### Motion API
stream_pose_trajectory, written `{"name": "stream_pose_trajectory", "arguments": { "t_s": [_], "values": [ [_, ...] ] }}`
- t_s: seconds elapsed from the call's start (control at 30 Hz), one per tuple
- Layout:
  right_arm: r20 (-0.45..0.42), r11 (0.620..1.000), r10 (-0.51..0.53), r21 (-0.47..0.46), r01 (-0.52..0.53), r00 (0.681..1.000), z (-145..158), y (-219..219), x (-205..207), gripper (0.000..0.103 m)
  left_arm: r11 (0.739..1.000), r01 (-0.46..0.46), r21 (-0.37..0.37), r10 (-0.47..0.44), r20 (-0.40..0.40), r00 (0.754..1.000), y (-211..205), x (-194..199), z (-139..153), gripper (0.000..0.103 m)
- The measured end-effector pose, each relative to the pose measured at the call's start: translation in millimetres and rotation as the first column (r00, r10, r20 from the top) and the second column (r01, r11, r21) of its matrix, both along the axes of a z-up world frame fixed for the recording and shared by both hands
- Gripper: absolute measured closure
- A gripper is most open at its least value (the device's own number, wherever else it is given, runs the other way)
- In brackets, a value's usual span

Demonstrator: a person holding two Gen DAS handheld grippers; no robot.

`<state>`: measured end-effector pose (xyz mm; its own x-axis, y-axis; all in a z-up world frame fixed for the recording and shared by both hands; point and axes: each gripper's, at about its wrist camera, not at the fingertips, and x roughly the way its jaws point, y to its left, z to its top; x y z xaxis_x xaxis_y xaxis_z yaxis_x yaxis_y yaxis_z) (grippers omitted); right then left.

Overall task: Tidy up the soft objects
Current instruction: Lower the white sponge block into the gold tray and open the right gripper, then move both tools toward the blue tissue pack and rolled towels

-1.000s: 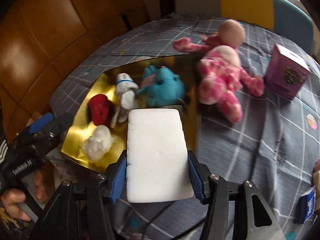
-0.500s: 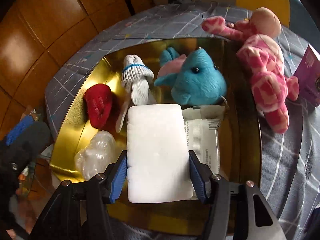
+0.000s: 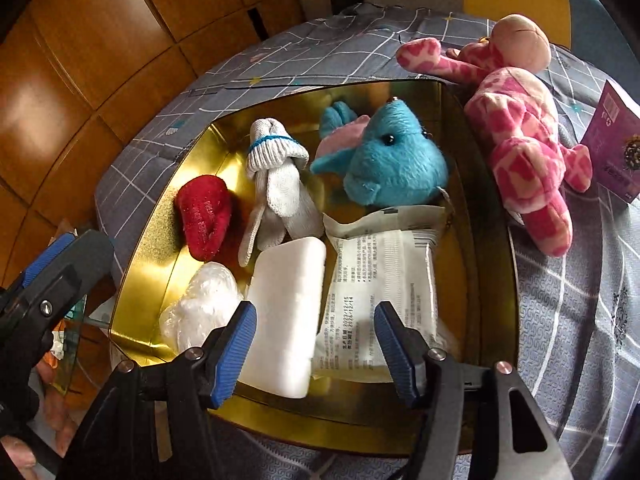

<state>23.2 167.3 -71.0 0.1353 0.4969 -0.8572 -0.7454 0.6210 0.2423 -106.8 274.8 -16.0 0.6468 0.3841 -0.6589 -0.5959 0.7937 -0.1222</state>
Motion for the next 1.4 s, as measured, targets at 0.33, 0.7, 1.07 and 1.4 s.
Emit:
{"name": "stream_pose_trajectory", "arguments": {
  "t_s": [0.33, 0.7, 1.07, 1.4],
  "values": [
    [0.058, 0.999, -0.045, 0.033, 0.043, 0.997, 18, -18, -3, 0.041, 1.000, 0.013, 0.010, -0.013, 0.002, 1.000, -5, 0, 2, 0.001],
    [0.118, 0.988, -0.141, 0.075, 0.133, 0.983, 39, -58, 2, 0.041, 0.999, 0.045, 0.023, -0.046, 0.008, 0.999, -15, 3, 7, 0.001],
    [0.147, 0.961, -0.271, 0.094, 0.259, 0.951, 53, -128, 21, 0.041, 0.995, 0.085, 0.047, -0.085, -0.006, 0.996, -30, 11, 11, 0.001],
    [0.175, 0.892, -0.453, 0.083, 0.445, 0.874, 57, -216, 51, 0.041, 0.980, 0.183, 0.075, -0.182, -0.017, 0.983, -54, 29, 19, 0.001]
  ]
}}
